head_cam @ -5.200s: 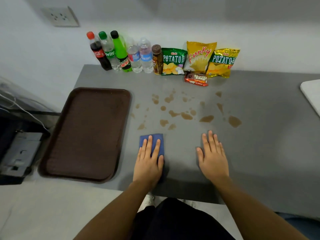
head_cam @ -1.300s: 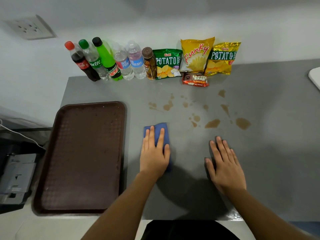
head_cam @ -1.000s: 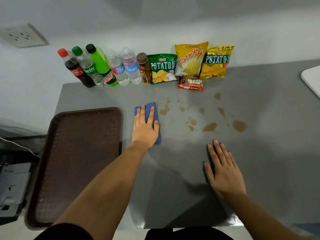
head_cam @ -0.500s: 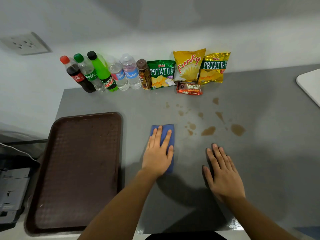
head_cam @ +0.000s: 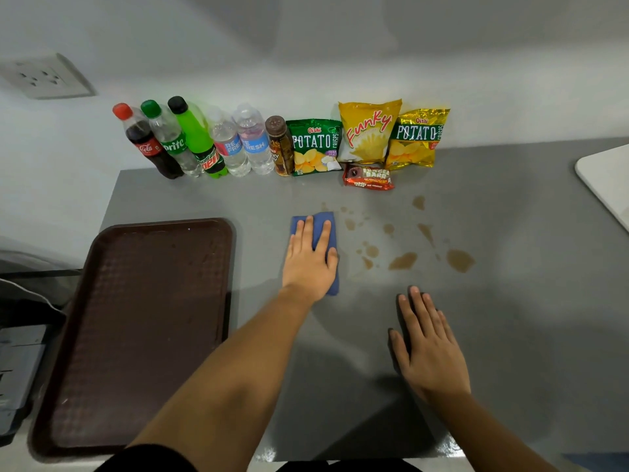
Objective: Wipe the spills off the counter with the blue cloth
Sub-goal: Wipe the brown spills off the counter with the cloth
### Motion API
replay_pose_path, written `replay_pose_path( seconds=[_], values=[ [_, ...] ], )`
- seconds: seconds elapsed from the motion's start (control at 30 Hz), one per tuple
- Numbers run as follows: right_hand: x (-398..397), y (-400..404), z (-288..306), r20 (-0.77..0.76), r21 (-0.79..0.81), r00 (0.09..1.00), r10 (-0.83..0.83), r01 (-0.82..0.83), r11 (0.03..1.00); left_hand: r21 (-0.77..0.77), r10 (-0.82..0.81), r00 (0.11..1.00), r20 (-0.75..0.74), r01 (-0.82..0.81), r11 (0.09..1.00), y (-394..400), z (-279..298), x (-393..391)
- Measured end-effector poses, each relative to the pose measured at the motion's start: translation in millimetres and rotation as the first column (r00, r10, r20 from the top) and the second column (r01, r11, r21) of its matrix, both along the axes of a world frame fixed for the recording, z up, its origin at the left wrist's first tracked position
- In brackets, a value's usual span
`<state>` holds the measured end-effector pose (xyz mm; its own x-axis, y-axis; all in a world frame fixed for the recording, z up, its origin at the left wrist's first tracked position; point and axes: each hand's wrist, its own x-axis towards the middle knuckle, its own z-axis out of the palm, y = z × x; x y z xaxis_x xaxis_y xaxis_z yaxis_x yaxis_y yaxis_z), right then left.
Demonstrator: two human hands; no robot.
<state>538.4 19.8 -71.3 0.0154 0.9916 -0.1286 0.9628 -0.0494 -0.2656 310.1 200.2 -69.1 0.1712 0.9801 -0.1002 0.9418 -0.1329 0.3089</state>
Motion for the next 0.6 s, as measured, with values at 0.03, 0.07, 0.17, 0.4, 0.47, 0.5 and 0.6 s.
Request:
replay_pose_path(
  seconds=[0.03,0.07,0.17,0.4,0.47,0.5,0.6],
  values=[
    [0,0,0,0.002,-0.003,1.000,0.001,-0.001,1.000,-0.005,-0.015,1.000,-0.002,0.015,1.000,-2,1,8],
    [0,0,1,0.005,-0.006,1.000,0.001,-0.001,1.000,-0.012,-0.030,1.000,-0.006,0.030,0.999,-5,1,16],
    [-1,0,1,0.014,-0.013,1.000,0.001,0.000,1.000,-0.036,-0.068,0.998,-0.016,0.068,0.997,-23,3,36],
    [-2,2,3,0.025,-0.030,1.000,0.010,-0.010,1.000,-0.067,-0.082,0.996,0.029,0.084,0.994,-60,5,47],
    [-2,3,5,0.008,-0.059,1.000,0.010,-0.010,0.998,-0.042,-0.089,0.993,0.082,0.093,0.995,-61,9,34],
    [-1,4,6,-0.005,-0.067,1.000,0.006,-0.006,0.998,-0.018,-0.083,0.992,0.091,0.085,0.996,-60,10,24],
    [-9,10,15,-0.019,-0.048,1.000,-0.025,0.024,0.999,0.025,0.005,0.997,0.077,-0.007,1.000,-57,10,-13]
  ],
)
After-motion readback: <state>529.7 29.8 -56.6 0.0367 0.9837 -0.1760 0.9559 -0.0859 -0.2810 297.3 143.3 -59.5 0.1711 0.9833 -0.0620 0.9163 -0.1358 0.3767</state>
